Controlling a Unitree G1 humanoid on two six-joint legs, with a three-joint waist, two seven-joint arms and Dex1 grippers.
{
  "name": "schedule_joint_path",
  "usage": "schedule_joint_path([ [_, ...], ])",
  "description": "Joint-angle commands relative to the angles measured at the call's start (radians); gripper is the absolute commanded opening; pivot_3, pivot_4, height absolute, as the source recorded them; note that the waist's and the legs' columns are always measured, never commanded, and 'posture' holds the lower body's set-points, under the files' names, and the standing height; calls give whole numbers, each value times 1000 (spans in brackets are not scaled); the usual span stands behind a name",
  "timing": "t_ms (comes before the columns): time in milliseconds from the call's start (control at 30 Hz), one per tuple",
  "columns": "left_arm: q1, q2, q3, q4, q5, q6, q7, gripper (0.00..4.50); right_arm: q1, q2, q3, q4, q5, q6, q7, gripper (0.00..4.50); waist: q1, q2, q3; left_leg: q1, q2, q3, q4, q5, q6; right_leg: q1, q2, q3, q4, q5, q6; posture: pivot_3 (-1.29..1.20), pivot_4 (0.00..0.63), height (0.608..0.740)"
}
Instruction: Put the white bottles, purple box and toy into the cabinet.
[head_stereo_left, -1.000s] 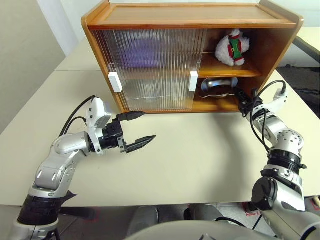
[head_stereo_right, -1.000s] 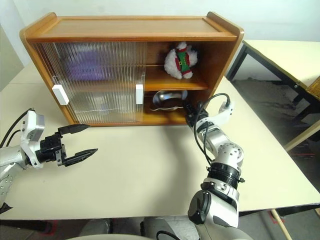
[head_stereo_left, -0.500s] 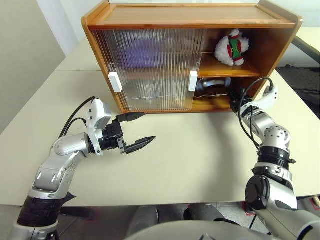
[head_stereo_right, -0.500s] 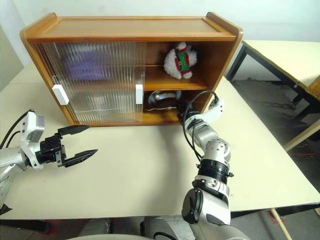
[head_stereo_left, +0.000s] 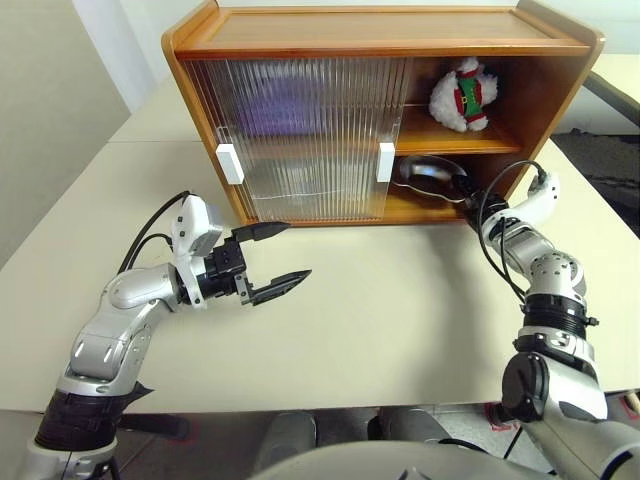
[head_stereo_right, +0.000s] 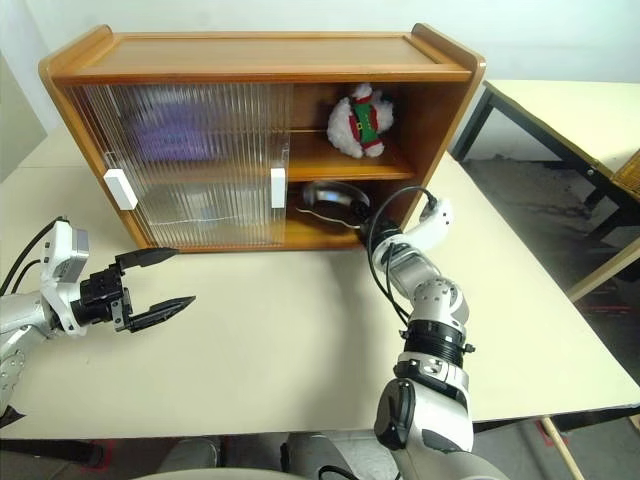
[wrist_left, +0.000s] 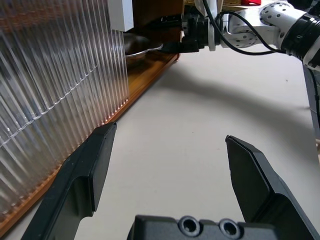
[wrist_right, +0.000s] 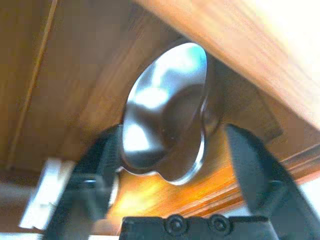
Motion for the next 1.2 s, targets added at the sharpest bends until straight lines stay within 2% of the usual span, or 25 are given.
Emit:
schedule_joint_path([
  [33,-10,-2,-13,10,15,-2,0,4500,40,-28,55,-35,-50,10,49,4487,0,0,0,0,0,0,0,0,0,0,0,0,0,0,0,-15,5,740],
  [267,-3,4,-5,-15,6,15,11,4500,224,-158,181,-310,-76,136,185,4487,3,0,0,0,-1,1,1,0,0,1,0,0,0,0,1,-15,12,740],
  [400,-2,5,-5,-16,3,20,11,4500,355,-222,262,-472,-83,63,403,4487,1,-1,0,1,-7,5,1,0,0,3,0,1,-1,-2,4,-22,16,740],
  [500,-4,3,-9,-11,5,18,9,4500,445,-238,292,-512,-102,-41,553,3844,-3,-1,0,1,-8,8,2,0,0,3,1,1,-1,-6,11,-22,17,740],
  [633,-6,0,-9,-9,5,16,9,4500,531,-259,373,-549,-203,-256,734,2355,-2,-1,1,2,-8,7,2,0,-1,3,1,1,-1,-6,11,-16,15,740],
  [733,8,3,-1,-16,4,14,9,4500,491,-216,426,-601,-235,-349,761,1231,-9,-1,1,2,-7,6,2,0,-1,3,1,1,-1,-5,9,-16,15,740],
  [833,19,8,6,-19,4,12,8,4500,424,-180,463,-619,-250,-355,734,33,-12,-2,1,4,-5,6,2,0,-1,3,2,1,-1,-2,7,-7,10,740],
  [1200,32,9,15,12,16,-25,-5,4500,190,-9,615,-598,-309,-234,534,33,6,-3,-1,5,3,3,1,1,-1,3,3,0,0,4,-4,13,0,740],
])
